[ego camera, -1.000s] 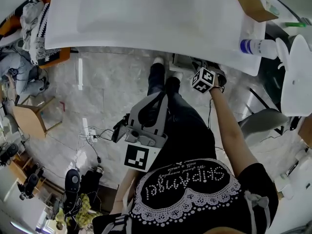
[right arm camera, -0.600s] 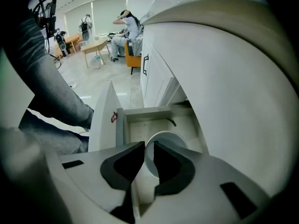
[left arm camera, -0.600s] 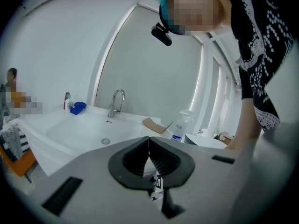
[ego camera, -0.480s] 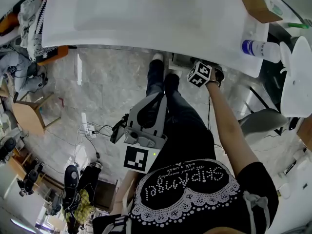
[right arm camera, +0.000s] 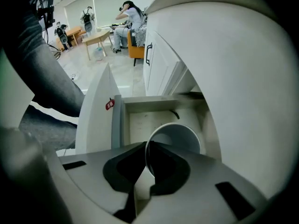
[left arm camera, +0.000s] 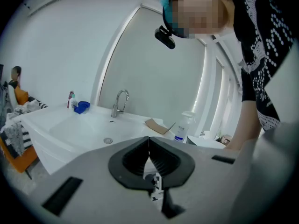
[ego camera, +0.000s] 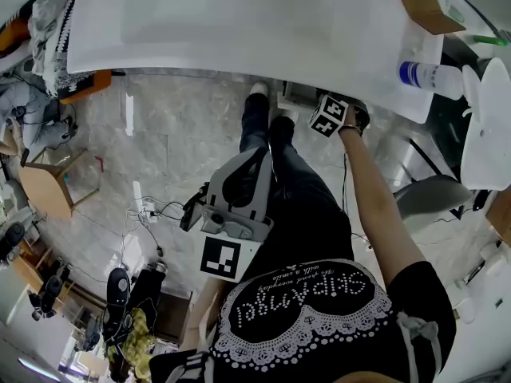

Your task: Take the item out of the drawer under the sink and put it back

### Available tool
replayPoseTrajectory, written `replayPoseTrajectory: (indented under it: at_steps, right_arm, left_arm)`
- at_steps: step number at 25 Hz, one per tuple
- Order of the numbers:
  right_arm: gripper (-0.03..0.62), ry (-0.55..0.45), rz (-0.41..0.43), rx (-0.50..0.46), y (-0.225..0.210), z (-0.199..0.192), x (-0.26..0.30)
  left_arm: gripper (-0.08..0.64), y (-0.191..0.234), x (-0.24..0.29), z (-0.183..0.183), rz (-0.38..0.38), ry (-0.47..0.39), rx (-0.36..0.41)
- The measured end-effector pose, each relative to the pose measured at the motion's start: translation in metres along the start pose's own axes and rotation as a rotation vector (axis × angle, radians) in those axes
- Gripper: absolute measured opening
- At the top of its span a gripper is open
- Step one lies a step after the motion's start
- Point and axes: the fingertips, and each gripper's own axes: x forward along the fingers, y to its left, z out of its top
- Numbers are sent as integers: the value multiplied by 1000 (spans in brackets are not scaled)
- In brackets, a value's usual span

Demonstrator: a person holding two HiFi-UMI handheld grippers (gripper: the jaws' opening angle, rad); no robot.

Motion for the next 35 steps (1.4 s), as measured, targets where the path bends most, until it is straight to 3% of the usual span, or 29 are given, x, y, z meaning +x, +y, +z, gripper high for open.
replayPoseTrajectory:
  at_steps: [18, 23, 27, 35]
  right_arm:
    - [23, -93, -175, 5, 26, 1, -80]
    - [23, -136, -243, 139, 27, -4, -118]
    - [23, -185, -315, 230, 32, -4, -163]
    - [23, -290, -444, 411, 45, -18, -231]
  left_arm:
    - [6, -24, -10, 20, -137, -117, 36]
    - [6, -26, -17, 29, -170, -165, 59]
    - [6, -29, -17, 24, -220, -150, 78]
    - [6, -67, -7, 35, -371, -182, 139]
